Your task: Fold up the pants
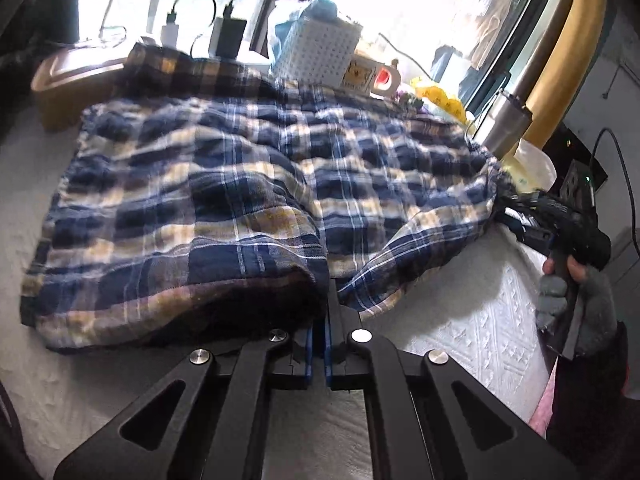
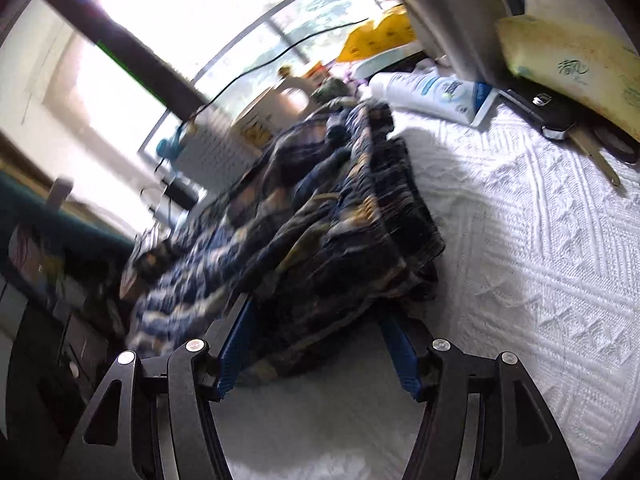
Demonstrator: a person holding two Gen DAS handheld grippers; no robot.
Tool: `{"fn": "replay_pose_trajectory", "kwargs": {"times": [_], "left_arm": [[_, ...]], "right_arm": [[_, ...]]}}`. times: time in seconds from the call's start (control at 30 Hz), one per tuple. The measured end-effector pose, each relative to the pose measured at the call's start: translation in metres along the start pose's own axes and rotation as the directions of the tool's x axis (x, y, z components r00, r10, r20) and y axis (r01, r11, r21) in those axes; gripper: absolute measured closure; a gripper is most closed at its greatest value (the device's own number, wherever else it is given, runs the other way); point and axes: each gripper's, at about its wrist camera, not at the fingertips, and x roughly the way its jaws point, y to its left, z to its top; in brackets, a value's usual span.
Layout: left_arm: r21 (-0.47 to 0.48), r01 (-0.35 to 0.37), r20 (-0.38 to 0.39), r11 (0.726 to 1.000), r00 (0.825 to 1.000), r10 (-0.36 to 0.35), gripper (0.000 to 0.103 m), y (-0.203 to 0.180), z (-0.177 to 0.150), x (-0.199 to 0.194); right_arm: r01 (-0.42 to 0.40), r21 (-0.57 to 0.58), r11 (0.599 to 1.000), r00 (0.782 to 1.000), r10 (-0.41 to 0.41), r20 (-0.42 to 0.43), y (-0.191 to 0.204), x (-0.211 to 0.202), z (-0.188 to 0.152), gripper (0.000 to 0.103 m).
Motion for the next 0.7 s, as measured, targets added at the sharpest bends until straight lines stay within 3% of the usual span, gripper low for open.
{"fn": "replay_pose_trajectory", "kwargs": {"times": [0.03, 0.07, 0.1, 0.37, 0.57, 0.7], "left_arm": [[0.002, 0.007, -0.001, 1.000, 1.000, -0.007, 0.101, 0.000, -0.001, 0.000], [0.009, 0.008, 0.002, 1.000, 1.000, -0.008, 0.101, 0.000, -0.001, -0.003], [0.015, 0.012, 0.004, 1.000, 1.000, -0.012, 0.101, 0.000, 0.000, -0.005], [0.063, 0.024, 0.012, 0.998, 1.000, -0.025, 0.101, -0.011, -0.001, -0.033], [0.104, 0.053, 0.000, 0.993, 0.999, -0.054, 0.100, -0.043, -0.022, -0.058], [0.085, 0.048, -0.058, 0.995, 0.997, -0.043, 0.093, -0.041, -0.041, -0.052]], "right_arm": [[0.014, -0.005, 1.000, 1.000, -0.014, -0.002, 0.001, 0.004, 0.000, 0.065], [0.007, 0.001, 1.000, 1.000, -0.007, -0.020, 0.001, 0.008, 0.001, 0.090], [-0.006, -0.006, 1.000, 1.000, 0.005, -0.022, 0.001, 0.008, 0.002, 0.095], [0.075, -0.219, 0.973, 0.997, -0.069, 0.037, 0.030, -0.034, -0.002, 0.100], [0.103, -0.263, 0.959, 0.994, -0.094, 0.048, 0.027, -0.084, -0.012, 0.100], [0.149, -0.257, 0.955, 0.989, -0.147, 0.027, 0.006, -0.097, -0.026, 0.100]]}}
